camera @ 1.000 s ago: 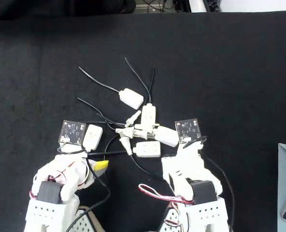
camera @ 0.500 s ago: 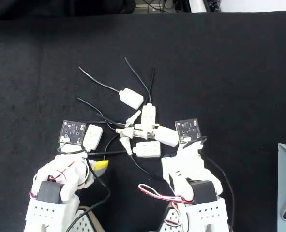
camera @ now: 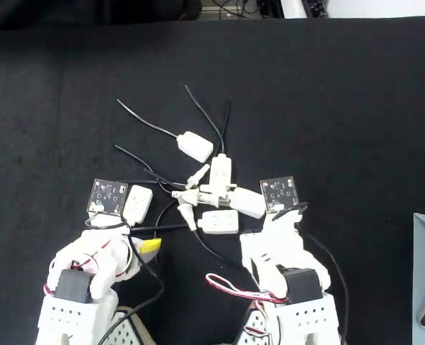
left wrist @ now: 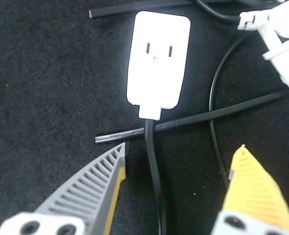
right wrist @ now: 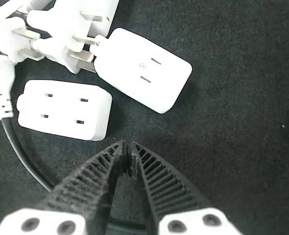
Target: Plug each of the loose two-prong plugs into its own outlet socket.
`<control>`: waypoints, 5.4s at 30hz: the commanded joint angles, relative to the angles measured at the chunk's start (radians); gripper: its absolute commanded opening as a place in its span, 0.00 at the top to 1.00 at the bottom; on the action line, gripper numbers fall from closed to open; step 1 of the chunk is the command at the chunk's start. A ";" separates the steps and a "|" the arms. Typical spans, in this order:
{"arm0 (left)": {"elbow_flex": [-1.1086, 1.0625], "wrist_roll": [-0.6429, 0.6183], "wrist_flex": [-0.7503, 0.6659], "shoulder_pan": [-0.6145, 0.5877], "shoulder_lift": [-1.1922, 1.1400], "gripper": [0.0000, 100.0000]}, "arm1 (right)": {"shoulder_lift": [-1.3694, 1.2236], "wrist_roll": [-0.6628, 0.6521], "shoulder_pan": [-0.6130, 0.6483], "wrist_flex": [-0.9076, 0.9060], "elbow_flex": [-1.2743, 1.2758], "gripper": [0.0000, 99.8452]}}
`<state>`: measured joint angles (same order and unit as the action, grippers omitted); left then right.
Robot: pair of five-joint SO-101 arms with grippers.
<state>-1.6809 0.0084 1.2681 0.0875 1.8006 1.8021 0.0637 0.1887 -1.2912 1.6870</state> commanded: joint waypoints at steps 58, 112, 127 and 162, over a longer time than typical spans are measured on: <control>0.042 0.021 -0.100 -0.479 0.009 0.67 | -1.529 -0.468 0.341 0.114 -1.214 0.98; 0.042 0.021 -0.094 -0.479 0.009 0.67 | -2.124 -0.296 0.557 -0.094 -1.610 0.87; 0.041 0.021 -0.094 -0.479 0.009 0.67 | -2.261 -0.230 0.557 -0.086 -1.639 0.85; 0.108 0.014 -0.101 -0.479 0.009 0.67 | -1.438 -0.476 0.005 -0.264 -1.311 0.99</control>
<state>-1.6579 0.0315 1.1868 -0.3805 1.8067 0.2493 -0.4503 0.2087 -1.5489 0.3767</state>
